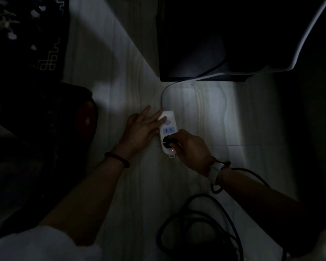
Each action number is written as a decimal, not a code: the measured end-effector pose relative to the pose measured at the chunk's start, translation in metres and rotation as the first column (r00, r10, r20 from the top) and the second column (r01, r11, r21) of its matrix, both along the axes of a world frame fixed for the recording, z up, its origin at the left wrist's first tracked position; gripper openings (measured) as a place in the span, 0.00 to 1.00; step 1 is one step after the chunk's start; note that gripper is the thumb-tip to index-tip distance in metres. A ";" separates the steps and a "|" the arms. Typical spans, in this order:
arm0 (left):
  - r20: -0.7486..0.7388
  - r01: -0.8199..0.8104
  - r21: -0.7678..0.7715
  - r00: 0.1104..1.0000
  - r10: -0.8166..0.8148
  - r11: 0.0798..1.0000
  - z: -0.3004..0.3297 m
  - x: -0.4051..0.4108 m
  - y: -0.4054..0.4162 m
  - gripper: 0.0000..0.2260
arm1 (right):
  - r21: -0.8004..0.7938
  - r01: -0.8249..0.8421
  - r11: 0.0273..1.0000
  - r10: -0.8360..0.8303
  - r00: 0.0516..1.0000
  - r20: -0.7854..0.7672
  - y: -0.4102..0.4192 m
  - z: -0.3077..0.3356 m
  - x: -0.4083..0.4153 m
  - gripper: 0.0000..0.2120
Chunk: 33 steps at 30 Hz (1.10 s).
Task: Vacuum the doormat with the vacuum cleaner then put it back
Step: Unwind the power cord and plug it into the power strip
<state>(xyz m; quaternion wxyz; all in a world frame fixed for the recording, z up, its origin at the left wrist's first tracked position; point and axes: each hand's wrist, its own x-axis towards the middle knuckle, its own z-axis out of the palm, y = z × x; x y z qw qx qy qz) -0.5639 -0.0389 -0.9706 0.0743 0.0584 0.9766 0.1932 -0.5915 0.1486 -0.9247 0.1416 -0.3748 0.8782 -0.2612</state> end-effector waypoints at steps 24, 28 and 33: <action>-0.067 -0.098 -0.021 0.993 0.096 0.995 -0.001 0.008 0.011 0.21 | 0.093 -0.057 0.994 0.055 0.998 0.025 0.031 -0.006 -0.046 0.11; 0.083 -0.109 -0.017 0.990 0.110 0.994 0.012 0.007 0.011 0.24 | 0.208 -0.047 0.977 0.042 0.999 0.028 0.027 -0.004 -0.043 0.11; 0.263 -0.282 -0.124 0.915 0.306 0.951 0.032 0.017 0.027 0.25 | 0.263 -0.043 0.964 0.096 0.977 -0.189 0.020 0.010 -0.032 0.15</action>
